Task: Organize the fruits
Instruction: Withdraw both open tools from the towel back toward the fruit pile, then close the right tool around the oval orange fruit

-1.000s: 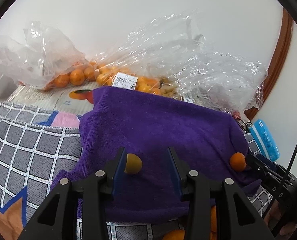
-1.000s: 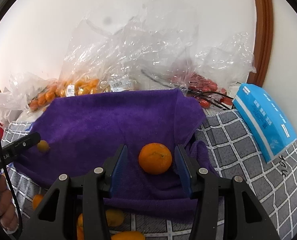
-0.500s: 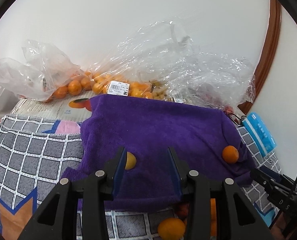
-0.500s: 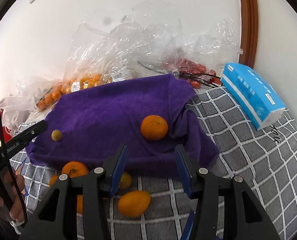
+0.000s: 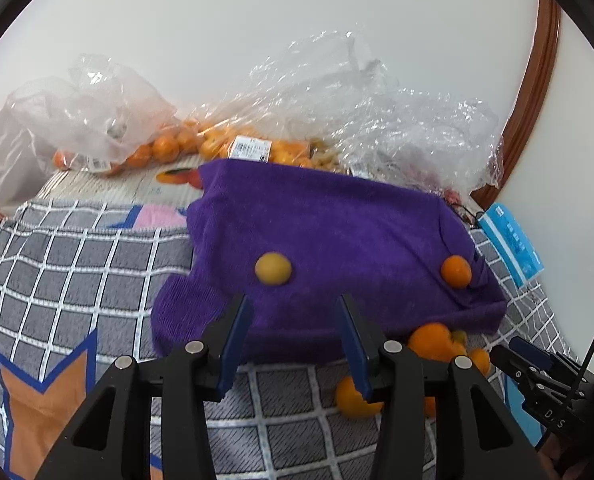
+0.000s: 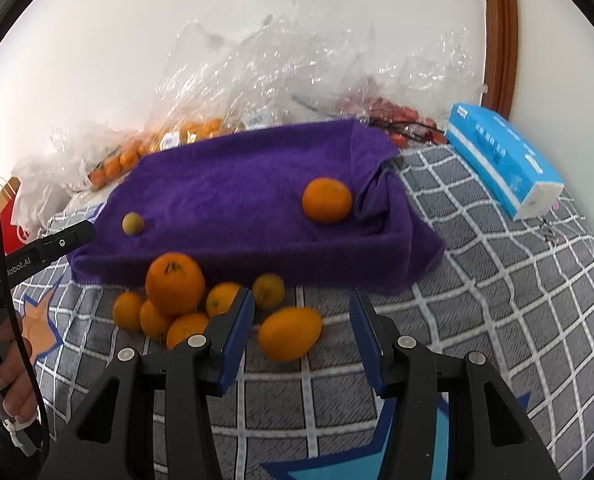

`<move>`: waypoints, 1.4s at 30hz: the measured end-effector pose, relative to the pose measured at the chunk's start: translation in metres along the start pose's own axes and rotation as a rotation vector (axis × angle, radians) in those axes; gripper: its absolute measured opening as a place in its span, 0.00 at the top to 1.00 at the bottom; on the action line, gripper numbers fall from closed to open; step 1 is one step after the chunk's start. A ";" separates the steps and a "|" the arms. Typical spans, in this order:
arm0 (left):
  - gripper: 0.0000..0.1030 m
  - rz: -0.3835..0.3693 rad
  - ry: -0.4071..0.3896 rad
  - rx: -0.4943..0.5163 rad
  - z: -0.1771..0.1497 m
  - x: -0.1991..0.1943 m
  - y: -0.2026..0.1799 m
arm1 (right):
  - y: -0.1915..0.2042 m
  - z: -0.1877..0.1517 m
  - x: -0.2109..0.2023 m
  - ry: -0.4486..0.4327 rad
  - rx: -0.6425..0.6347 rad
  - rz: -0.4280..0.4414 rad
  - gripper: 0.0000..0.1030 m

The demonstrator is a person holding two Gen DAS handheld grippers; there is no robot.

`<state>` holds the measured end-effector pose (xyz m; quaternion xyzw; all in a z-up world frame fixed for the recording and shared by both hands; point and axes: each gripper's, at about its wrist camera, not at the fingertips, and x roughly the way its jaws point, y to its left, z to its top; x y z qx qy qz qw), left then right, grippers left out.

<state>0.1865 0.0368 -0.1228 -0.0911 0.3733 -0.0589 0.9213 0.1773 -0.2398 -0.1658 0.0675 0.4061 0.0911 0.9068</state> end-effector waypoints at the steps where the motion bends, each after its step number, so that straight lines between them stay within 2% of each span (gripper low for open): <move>1: 0.57 -0.003 0.004 0.000 -0.002 0.000 0.001 | 0.001 -0.002 0.000 0.004 0.000 0.001 0.52; 6: 0.53 -0.023 0.018 0.003 -0.010 -0.002 0.006 | 0.008 -0.009 0.004 0.018 -0.012 -0.002 0.49; 18: 0.51 -0.048 0.041 0.003 -0.019 0.002 0.012 | 0.021 -0.014 0.019 0.058 -0.047 -0.044 0.49; 25: 0.51 -0.041 0.051 -0.012 -0.020 0.006 0.016 | 0.023 -0.020 0.030 0.080 -0.049 -0.055 0.49; 31: 0.51 -0.032 0.060 -0.037 -0.020 0.010 0.022 | 0.024 -0.023 0.031 0.061 -0.065 -0.067 0.49; 36: 0.51 -0.020 0.064 -0.052 -0.021 0.013 0.026 | 0.023 -0.024 0.030 0.055 -0.084 -0.080 0.57; 42: 0.51 -0.011 0.073 -0.072 -0.020 0.016 0.030 | 0.020 -0.027 0.026 0.059 -0.091 -0.059 0.58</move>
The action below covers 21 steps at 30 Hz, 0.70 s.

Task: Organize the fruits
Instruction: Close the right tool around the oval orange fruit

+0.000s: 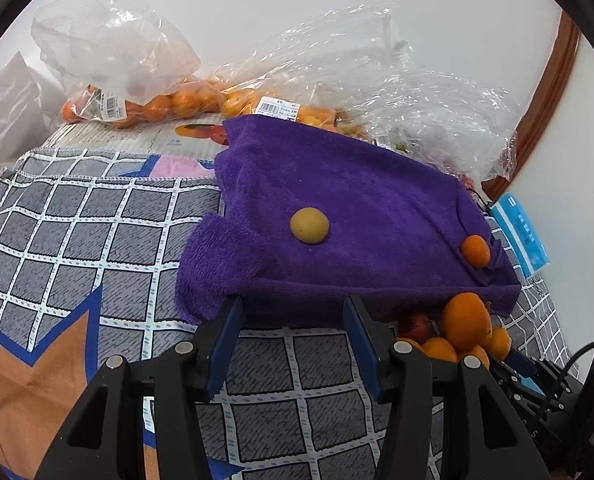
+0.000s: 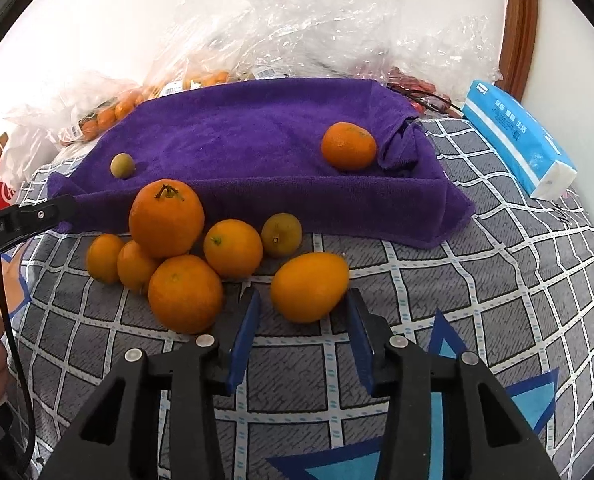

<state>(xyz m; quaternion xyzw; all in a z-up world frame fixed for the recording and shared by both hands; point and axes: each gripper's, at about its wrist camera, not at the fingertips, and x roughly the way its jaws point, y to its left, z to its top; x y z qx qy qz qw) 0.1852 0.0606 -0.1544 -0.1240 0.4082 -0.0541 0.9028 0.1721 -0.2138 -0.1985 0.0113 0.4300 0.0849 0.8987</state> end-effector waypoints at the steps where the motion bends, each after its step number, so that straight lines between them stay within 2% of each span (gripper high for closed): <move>1: 0.51 0.003 0.002 -0.003 0.000 0.001 0.001 | 0.000 0.000 0.000 0.000 -0.005 -0.004 0.58; 14: 0.50 0.007 0.009 -0.015 0.000 0.004 0.003 | 0.004 0.004 0.005 -0.009 -0.050 -0.042 0.53; 17: 0.50 0.000 0.006 -0.014 0.000 0.003 0.002 | 0.004 0.003 0.003 -0.012 -0.057 -0.038 0.61; 21: 0.50 -0.024 -0.001 0.004 -0.001 -0.001 -0.002 | 0.001 0.000 0.000 -0.012 -0.045 -0.017 0.63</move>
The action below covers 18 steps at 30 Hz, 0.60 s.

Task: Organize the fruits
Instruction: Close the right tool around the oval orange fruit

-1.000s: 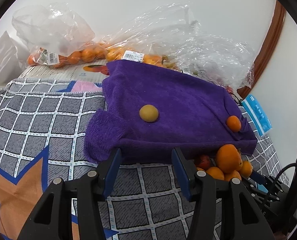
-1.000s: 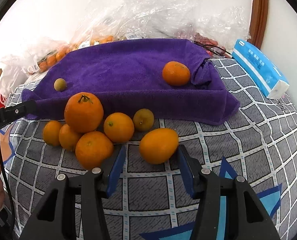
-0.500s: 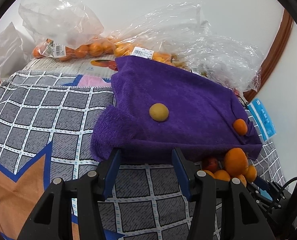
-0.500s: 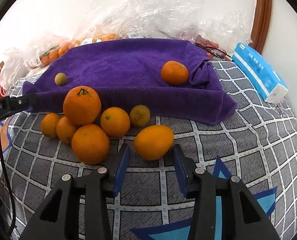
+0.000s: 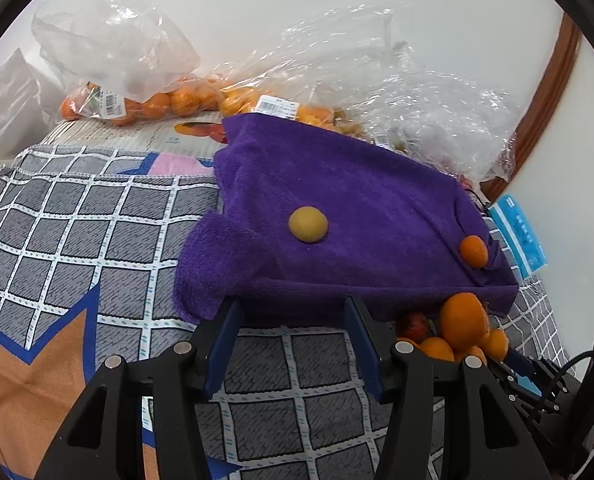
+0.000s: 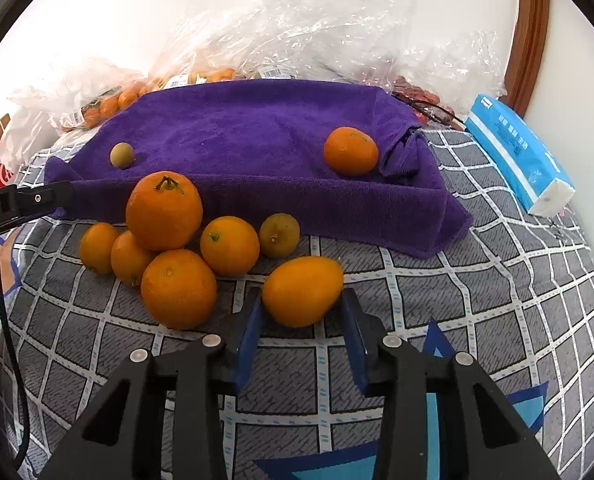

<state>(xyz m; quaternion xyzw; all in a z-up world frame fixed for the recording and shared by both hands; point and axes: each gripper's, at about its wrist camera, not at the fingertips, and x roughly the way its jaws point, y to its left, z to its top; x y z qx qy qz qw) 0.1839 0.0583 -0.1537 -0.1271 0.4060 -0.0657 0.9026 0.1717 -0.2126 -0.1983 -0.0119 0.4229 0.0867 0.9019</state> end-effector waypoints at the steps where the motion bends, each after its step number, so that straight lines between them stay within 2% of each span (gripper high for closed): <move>1: 0.50 -0.010 -0.001 0.007 -0.001 -0.001 -0.002 | 0.000 -0.001 -0.001 -0.001 0.001 0.003 0.63; 4: 0.50 -0.043 -0.007 0.028 -0.002 -0.005 -0.008 | -0.003 -0.003 -0.005 -0.002 0.010 0.021 0.63; 9: 0.50 -0.055 -0.003 0.054 -0.004 -0.006 -0.015 | -0.006 -0.008 -0.011 -0.008 0.024 0.039 0.63; 14: 0.50 -0.074 0.026 0.032 -0.005 -0.004 -0.013 | -0.007 -0.012 -0.012 0.002 0.027 0.044 0.63; 18: 0.50 -0.058 0.041 0.029 -0.006 -0.005 -0.011 | -0.005 -0.013 -0.010 0.004 0.013 0.039 0.61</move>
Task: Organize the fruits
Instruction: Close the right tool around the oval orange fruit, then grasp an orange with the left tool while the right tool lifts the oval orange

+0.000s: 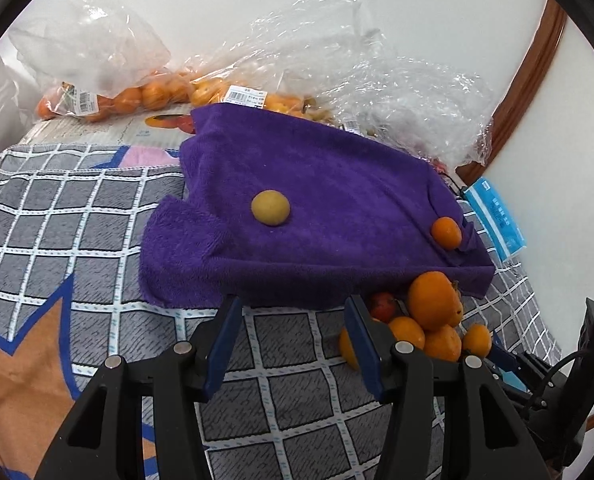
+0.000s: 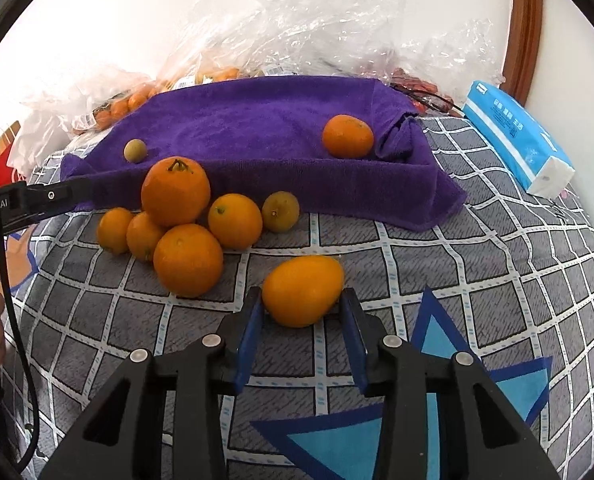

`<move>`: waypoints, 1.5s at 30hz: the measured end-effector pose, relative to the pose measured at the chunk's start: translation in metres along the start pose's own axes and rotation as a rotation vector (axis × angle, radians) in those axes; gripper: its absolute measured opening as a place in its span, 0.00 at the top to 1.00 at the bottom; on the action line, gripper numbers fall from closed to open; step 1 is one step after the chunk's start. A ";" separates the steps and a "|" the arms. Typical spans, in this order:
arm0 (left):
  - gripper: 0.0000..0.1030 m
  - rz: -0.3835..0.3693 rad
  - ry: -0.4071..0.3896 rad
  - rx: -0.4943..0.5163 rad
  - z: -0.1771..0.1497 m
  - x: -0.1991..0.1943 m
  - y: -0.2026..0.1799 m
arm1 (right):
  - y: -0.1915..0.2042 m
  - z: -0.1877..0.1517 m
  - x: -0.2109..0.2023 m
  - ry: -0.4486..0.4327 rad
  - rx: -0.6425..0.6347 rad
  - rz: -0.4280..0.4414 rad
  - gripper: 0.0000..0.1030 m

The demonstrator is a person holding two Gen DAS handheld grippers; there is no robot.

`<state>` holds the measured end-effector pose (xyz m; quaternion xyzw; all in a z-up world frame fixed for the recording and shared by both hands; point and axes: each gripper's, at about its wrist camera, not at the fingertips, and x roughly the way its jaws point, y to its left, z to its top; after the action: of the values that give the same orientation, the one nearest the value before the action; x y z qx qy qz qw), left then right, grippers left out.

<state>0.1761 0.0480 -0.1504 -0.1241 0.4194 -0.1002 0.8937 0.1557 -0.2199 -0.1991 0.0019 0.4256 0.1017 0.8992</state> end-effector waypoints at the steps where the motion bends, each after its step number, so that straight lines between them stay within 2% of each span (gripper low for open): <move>1: 0.50 0.005 -0.002 0.003 0.000 -0.001 0.000 | 0.001 0.000 0.000 -0.002 -0.001 0.001 0.61; 9: 0.50 0.028 0.006 0.025 -0.002 -0.007 -0.006 | -0.004 -0.004 -0.007 -0.011 0.021 0.041 0.67; 14: 0.50 0.030 0.013 0.043 -0.006 -0.012 -0.014 | -0.003 0.003 -0.005 -0.011 0.003 0.044 0.66; 26: 0.50 -0.041 0.066 0.096 -0.016 -0.002 -0.039 | -0.012 0.006 -0.005 -0.052 -0.003 0.065 0.64; 31: 0.51 -0.009 0.102 0.118 -0.019 0.018 -0.051 | -0.028 -0.004 -0.016 -0.043 0.008 0.072 0.64; 33: 0.56 -0.028 0.094 0.113 -0.021 0.020 -0.052 | -0.033 -0.008 -0.018 -0.031 0.005 0.073 0.64; 35: 0.69 -0.010 0.089 0.124 -0.022 0.018 -0.053 | -0.039 -0.012 -0.019 -0.016 0.006 0.090 0.64; 37: 0.69 -0.001 0.091 0.138 -0.024 0.017 -0.051 | -0.042 -0.015 -0.020 -0.015 0.010 0.098 0.63; 41: 0.69 -0.013 0.103 0.095 -0.021 0.016 -0.042 | -0.043 -0.014 -0.016 -0.014 0.021 0.090 0.55; 45: 0.64 -0.006 0.120 0.121 -0.021 0.025 -0.047 | -0.039 -0.009 -0.007 -0.008 0.036 0.073 0.49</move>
<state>0.1716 -0.0069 -0.1673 -0.0649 0.4649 -0.1355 0.8725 0.1520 -0.2602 -0.2029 0.0339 0.4232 0.1268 0.8965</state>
